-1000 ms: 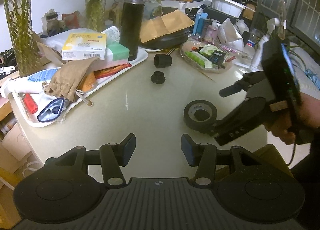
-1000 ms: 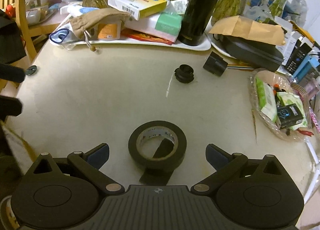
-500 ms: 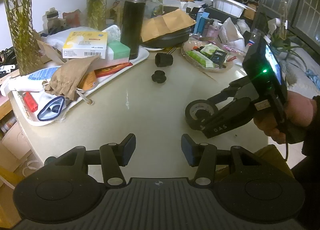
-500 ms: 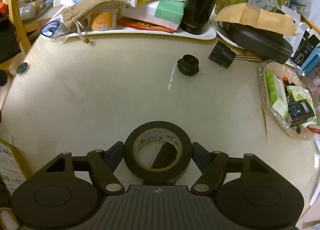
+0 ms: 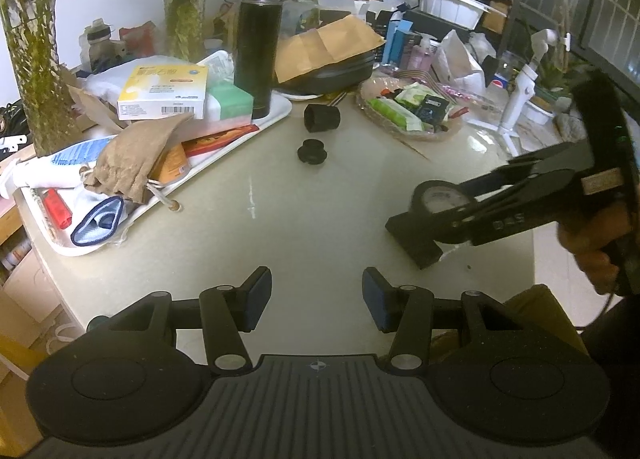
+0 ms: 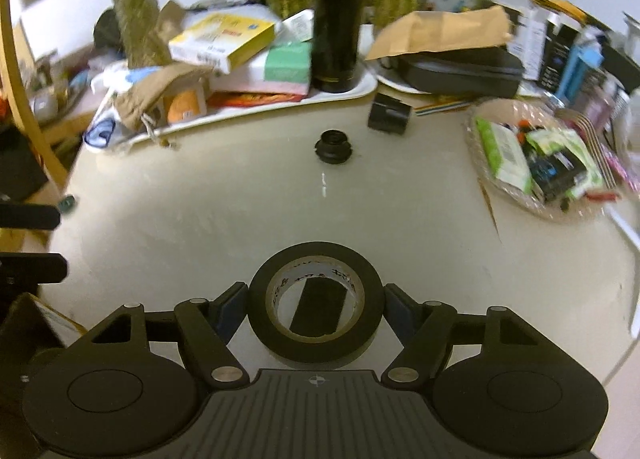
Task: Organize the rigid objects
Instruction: 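Close the right tool on the black electrical tape roll, then lower the left tool onto the black rectangular block and close it while right tool holds the tape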
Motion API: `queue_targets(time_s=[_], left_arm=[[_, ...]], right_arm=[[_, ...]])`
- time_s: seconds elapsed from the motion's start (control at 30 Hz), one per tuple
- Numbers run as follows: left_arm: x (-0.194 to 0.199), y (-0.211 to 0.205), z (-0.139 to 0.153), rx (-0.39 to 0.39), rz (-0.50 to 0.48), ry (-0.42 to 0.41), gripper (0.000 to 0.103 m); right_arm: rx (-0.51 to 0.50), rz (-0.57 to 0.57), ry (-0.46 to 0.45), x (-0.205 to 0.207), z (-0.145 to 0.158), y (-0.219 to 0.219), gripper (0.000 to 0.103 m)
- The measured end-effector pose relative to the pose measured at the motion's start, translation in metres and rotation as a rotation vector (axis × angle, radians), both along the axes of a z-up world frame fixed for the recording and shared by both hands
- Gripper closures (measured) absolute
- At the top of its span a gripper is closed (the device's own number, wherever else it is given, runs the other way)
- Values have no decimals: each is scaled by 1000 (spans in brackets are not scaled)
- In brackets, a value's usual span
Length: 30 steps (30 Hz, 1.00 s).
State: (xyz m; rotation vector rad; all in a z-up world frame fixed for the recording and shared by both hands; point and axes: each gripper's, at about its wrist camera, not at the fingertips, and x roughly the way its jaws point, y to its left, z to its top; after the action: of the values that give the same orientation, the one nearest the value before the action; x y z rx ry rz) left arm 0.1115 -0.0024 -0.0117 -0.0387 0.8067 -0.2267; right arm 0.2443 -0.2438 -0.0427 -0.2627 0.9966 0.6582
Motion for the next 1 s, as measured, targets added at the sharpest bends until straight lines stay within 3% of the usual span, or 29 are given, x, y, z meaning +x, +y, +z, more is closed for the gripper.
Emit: queue_targets(time_s=[0.4, 0.47, 0.63, 1.0], left_arm=[[11, -14, 12, 44, -32, 7, 53], [15, -18, 15, 53, -33, 10, 51], [25, -30, 21, 79, -36, 2, 34], [46, -61, 16, 111, -95, 51, 34]], right_arm=[[106, -147, 11, -26, 21, -54, 28], [115, -158, 13, -31, 23, -59, 28], [129, -199, 19, -42, 28, -73, 28], [170, -276, -12, -59, 34, -104, 28]])
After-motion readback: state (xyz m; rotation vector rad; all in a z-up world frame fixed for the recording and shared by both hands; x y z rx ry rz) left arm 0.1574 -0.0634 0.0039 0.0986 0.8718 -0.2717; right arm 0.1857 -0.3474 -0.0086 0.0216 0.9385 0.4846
